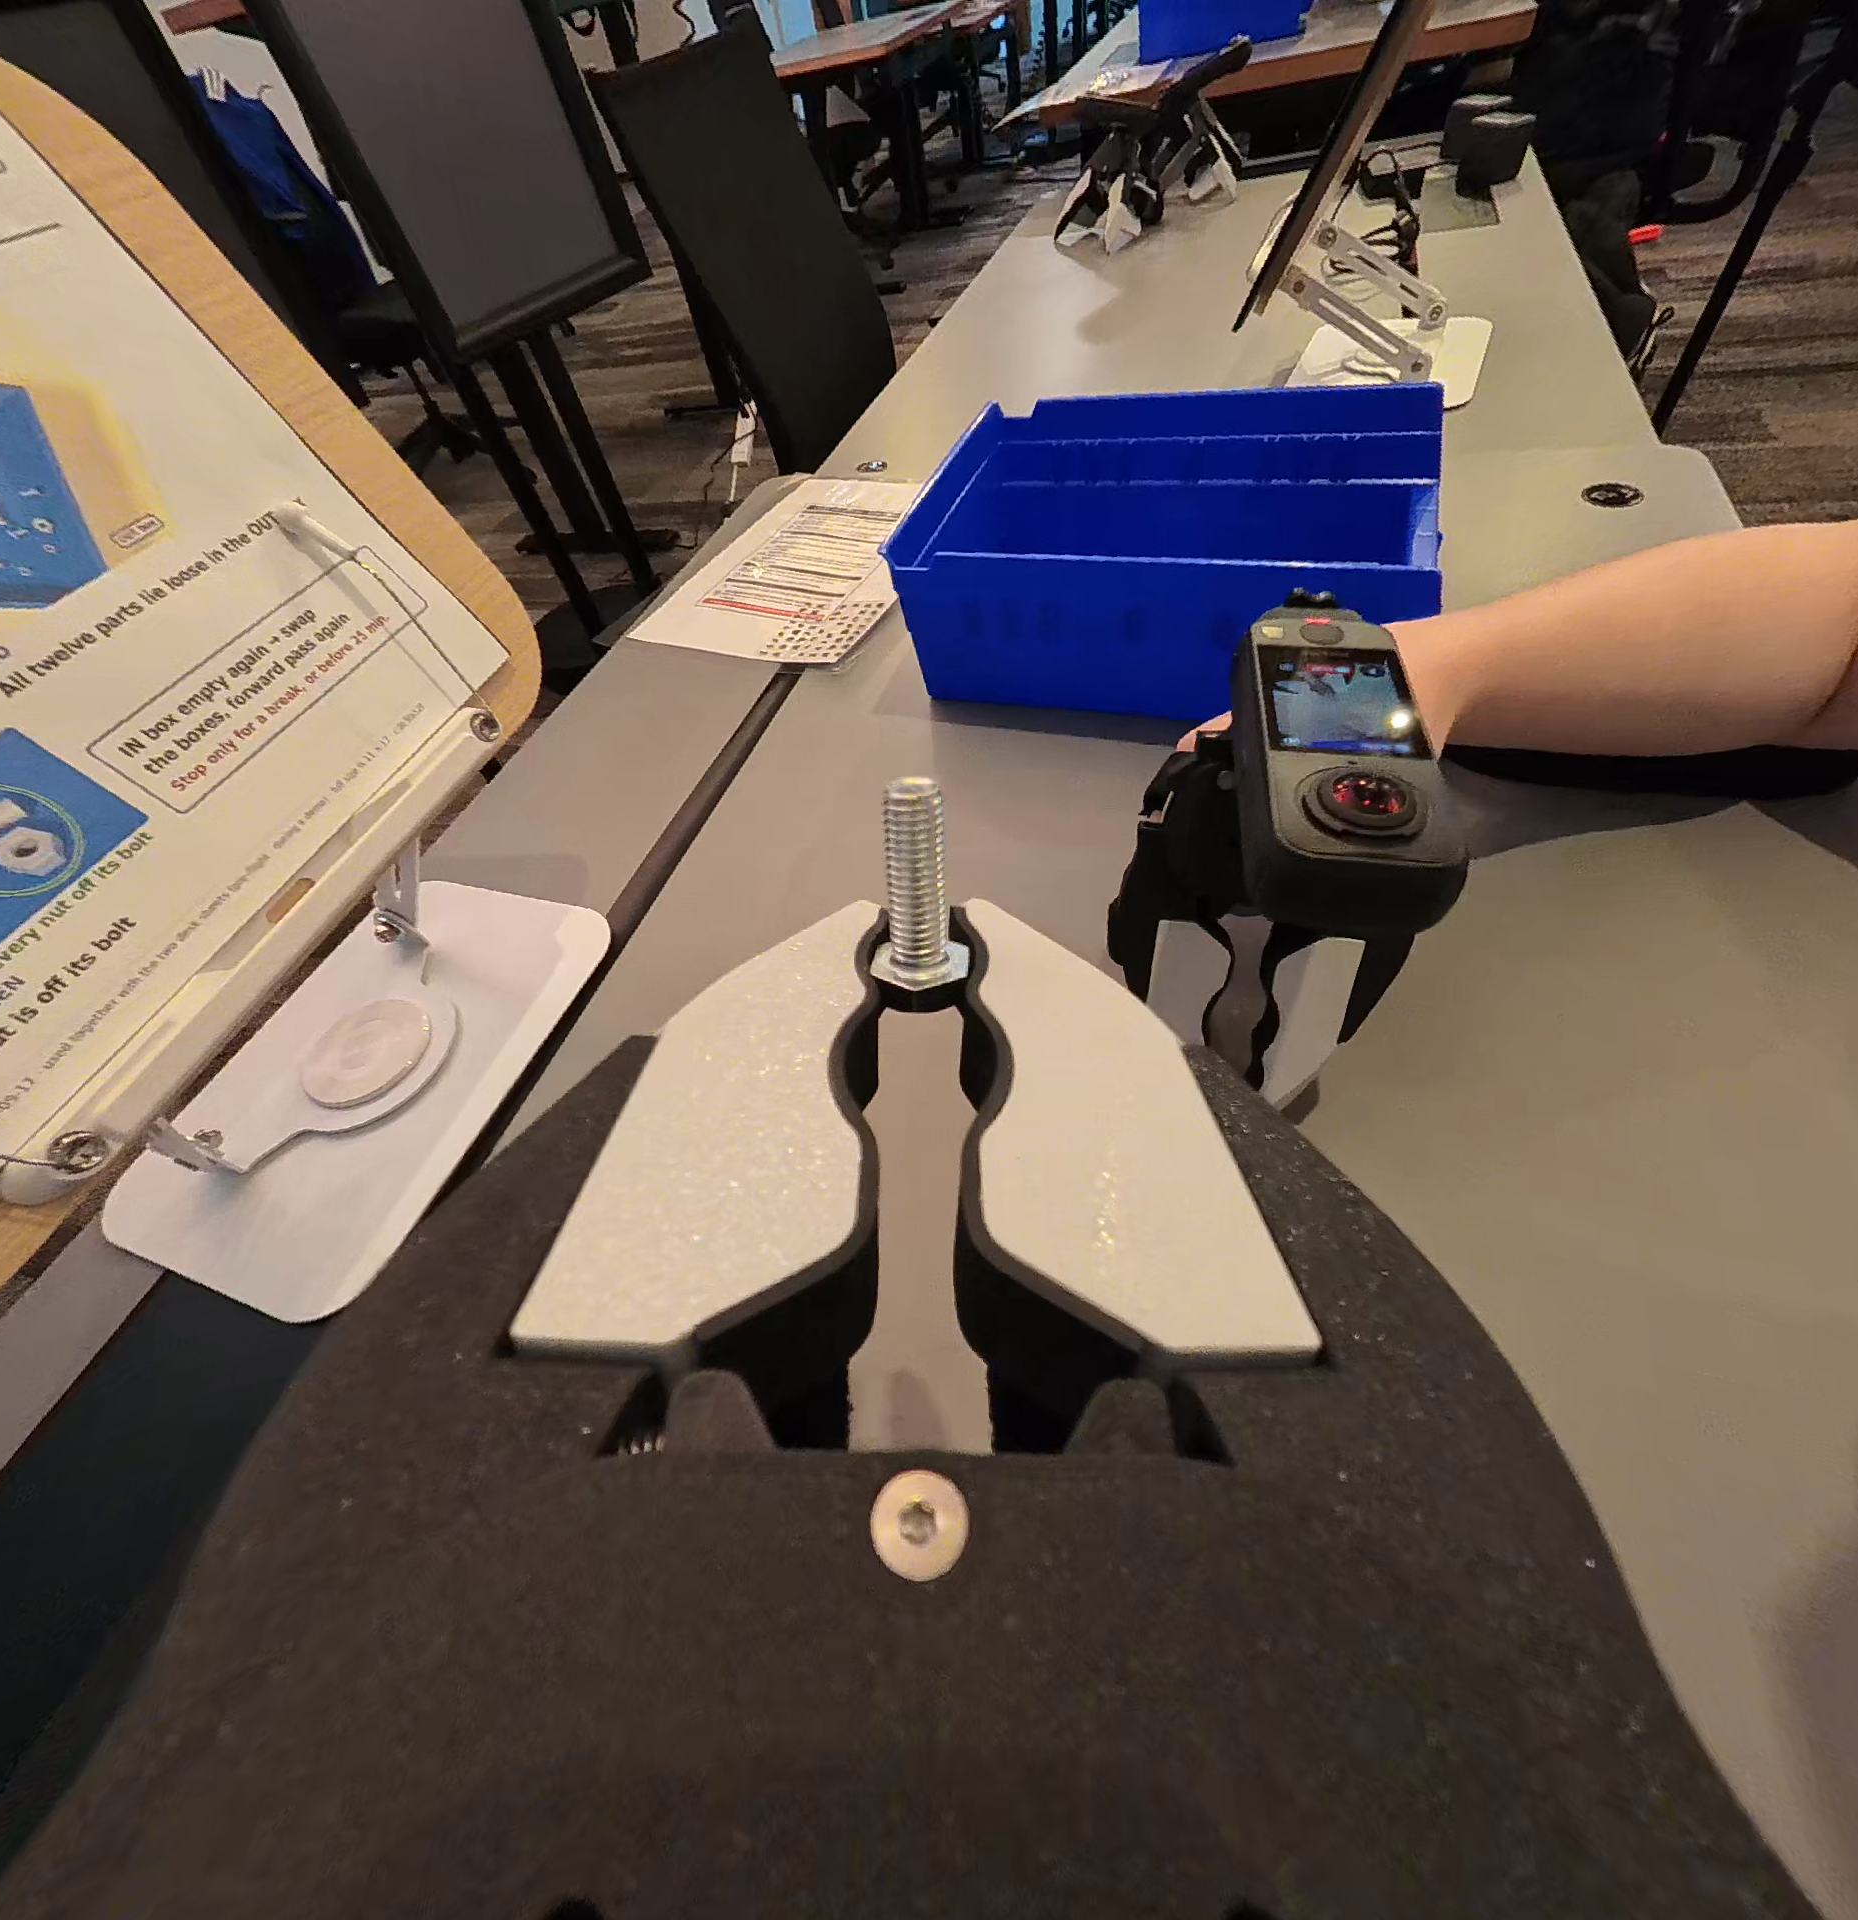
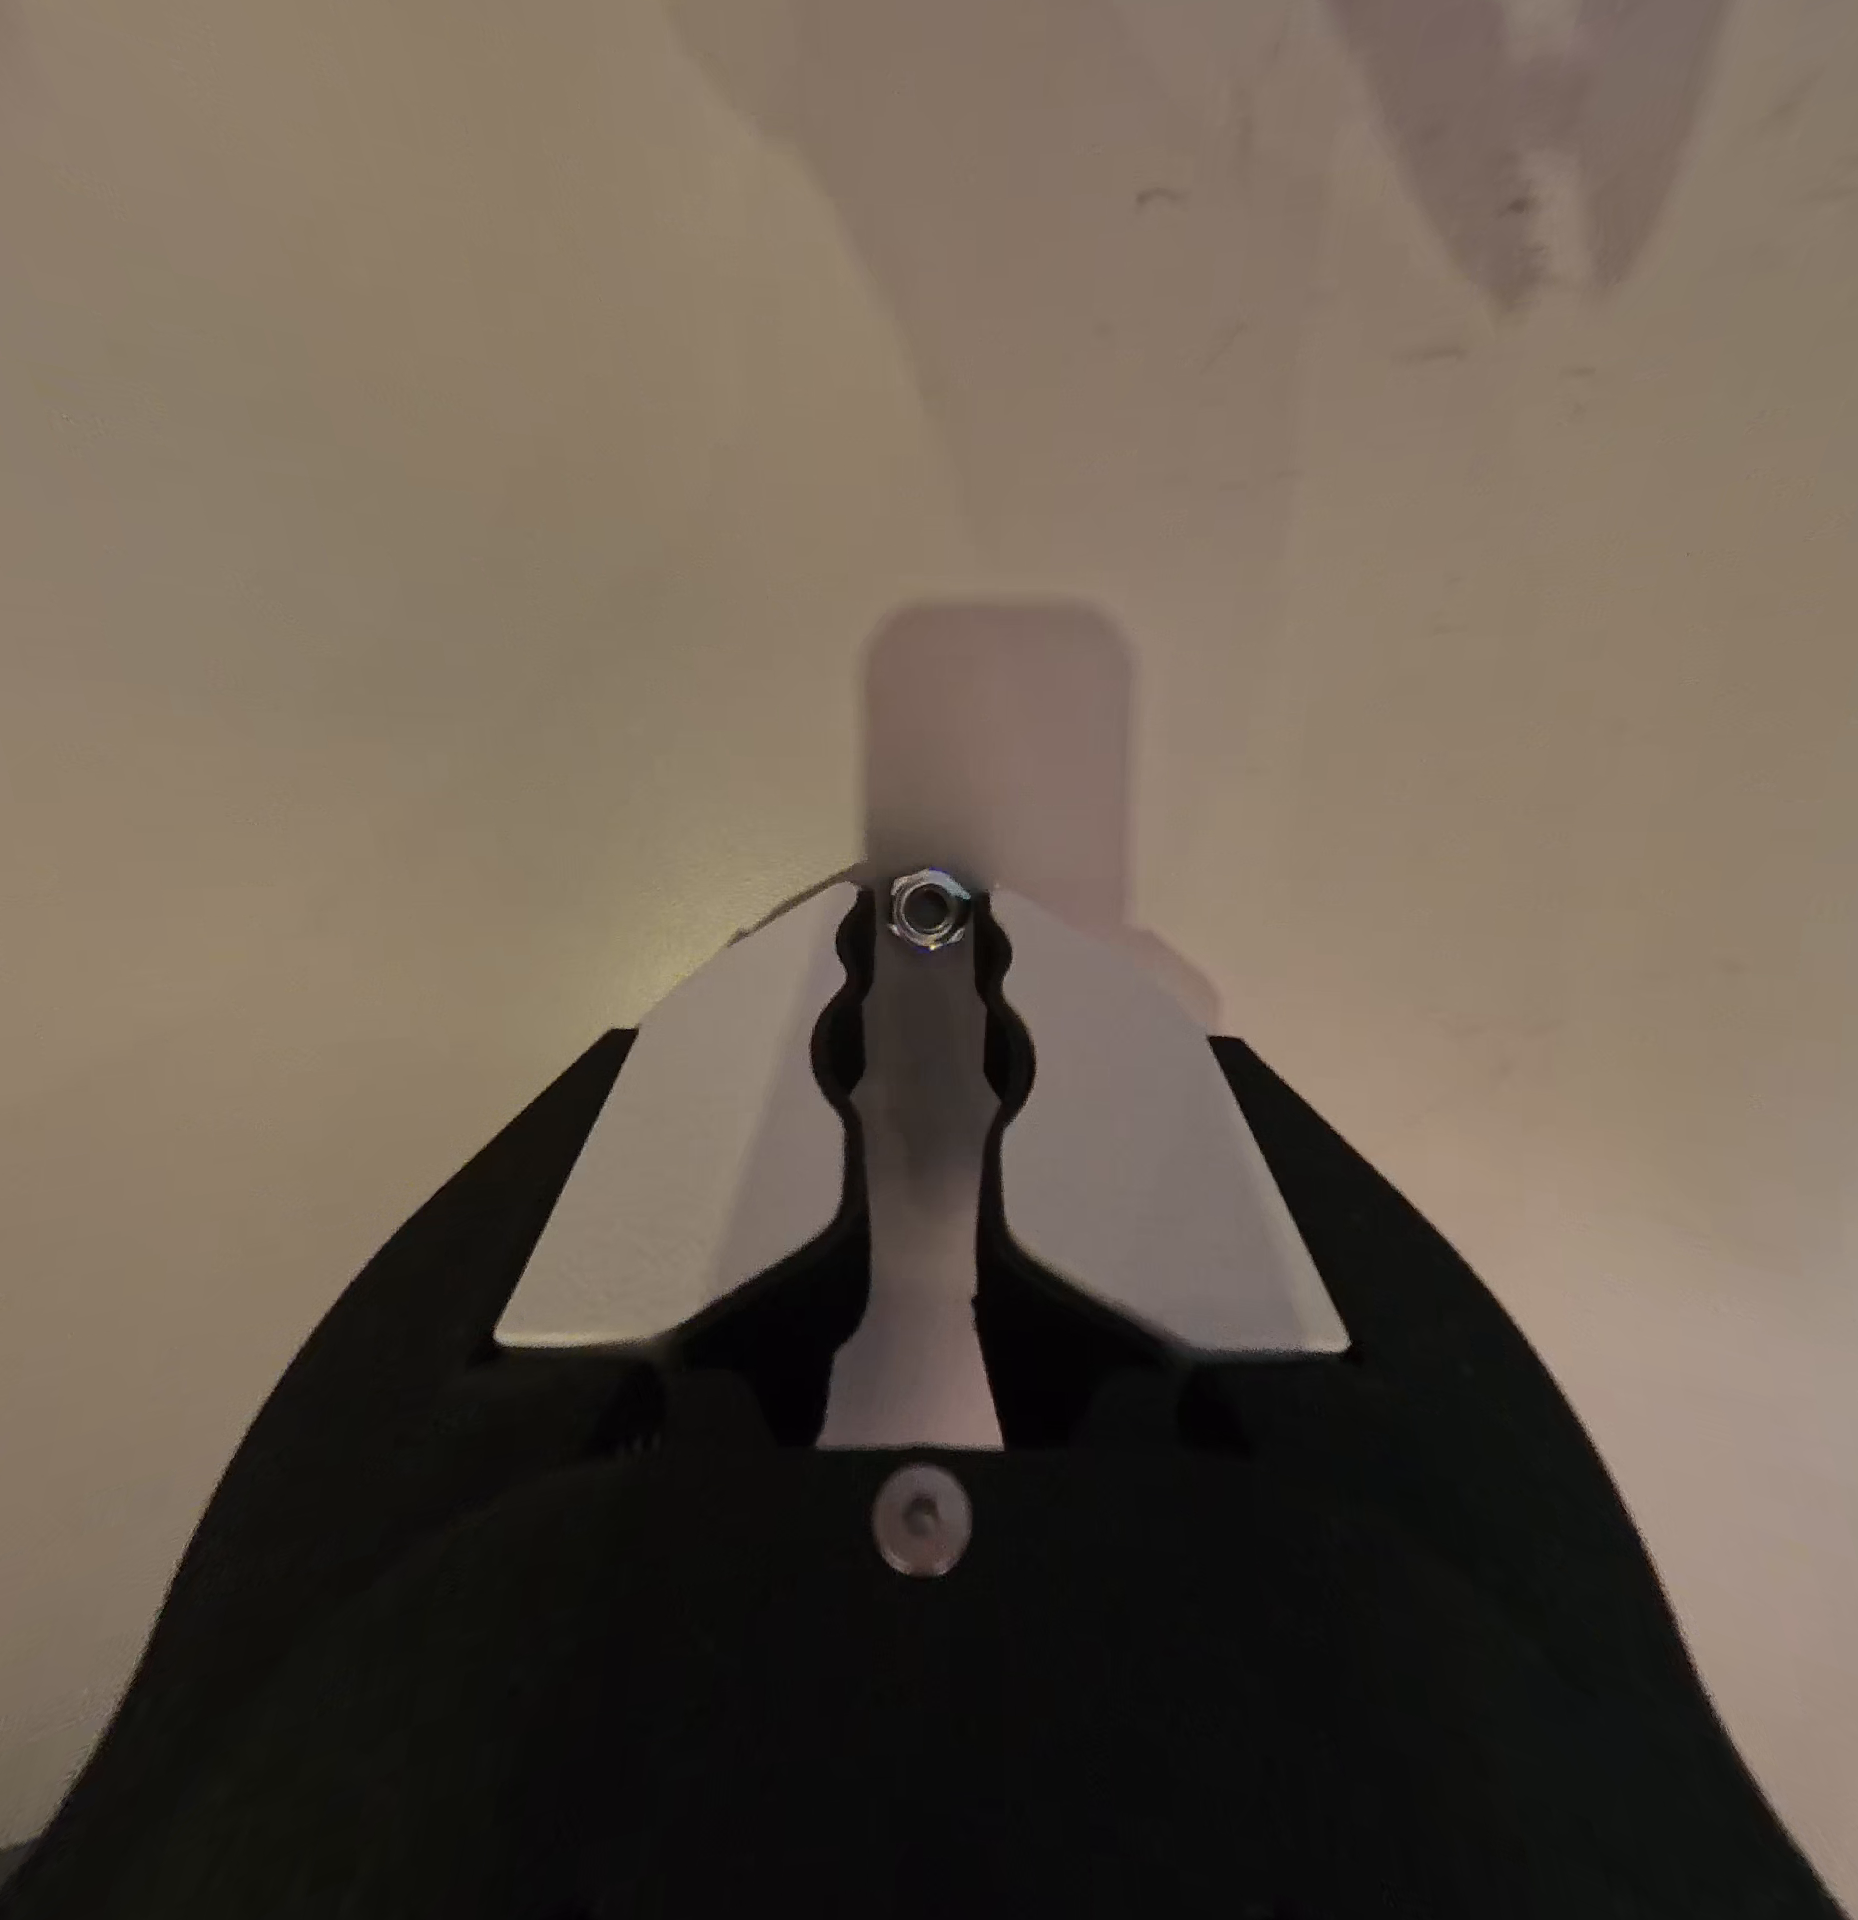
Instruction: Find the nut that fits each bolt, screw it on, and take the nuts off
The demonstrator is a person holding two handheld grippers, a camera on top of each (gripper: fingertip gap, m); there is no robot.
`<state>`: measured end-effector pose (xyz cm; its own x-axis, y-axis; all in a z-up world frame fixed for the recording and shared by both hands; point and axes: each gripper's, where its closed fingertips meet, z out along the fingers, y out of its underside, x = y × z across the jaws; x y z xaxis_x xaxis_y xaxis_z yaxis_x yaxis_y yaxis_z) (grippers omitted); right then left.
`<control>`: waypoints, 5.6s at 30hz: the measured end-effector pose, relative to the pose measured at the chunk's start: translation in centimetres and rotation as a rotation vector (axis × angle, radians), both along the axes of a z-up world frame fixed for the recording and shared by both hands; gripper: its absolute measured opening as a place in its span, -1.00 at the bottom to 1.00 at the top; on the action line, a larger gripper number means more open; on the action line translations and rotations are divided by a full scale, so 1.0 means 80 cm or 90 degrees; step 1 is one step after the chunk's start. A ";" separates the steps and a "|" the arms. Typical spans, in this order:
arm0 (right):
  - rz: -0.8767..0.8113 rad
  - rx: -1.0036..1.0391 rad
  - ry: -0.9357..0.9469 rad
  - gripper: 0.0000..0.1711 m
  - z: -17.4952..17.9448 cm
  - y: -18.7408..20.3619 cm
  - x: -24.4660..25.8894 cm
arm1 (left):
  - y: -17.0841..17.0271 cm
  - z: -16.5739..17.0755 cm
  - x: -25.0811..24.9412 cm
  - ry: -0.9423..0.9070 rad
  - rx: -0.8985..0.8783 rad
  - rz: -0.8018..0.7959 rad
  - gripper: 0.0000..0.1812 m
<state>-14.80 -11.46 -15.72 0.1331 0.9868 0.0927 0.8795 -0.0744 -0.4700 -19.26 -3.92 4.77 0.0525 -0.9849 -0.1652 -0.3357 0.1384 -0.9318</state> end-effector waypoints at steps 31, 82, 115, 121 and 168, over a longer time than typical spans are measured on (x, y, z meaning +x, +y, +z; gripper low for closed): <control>0.030 0.232 0.386 -0.84 0.246 -0.022 0.009 | -0.106 -0.085 0.085 0.098 0.041 -0.185 -0.90; 0.239 0.218 0.216 -0.84 0.199 -0.105 -0.029 | -0.212 -0.117 0.050 0.184 0.006 -0.500 -0.90; -0.272 0.119 0.371 -0.84 0.223 0.006 -0.006 | -0.089 -0.097 0.073 0.205 -0.015 -0.090 -0.90; -0.272 0.122 0.360 -0.84 0.221 0.005 -0.006 | -0.090 -0.097 0.073 0.212 0.000 -0.084 -0.90; 0.150 0.178 0.523 -0.76 0.276 -0.082 -0.026 | -0.191 -0.043 0.067 0.064 -0.061 -0.377 -0.90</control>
<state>-16.89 -17.99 6.39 0.0608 0.9527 0.2978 0.2358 0.2761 -0.9317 -13.93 -19.17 1.35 -0.5195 -0.8530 -0.0509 -0.3138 0.2459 -0.9171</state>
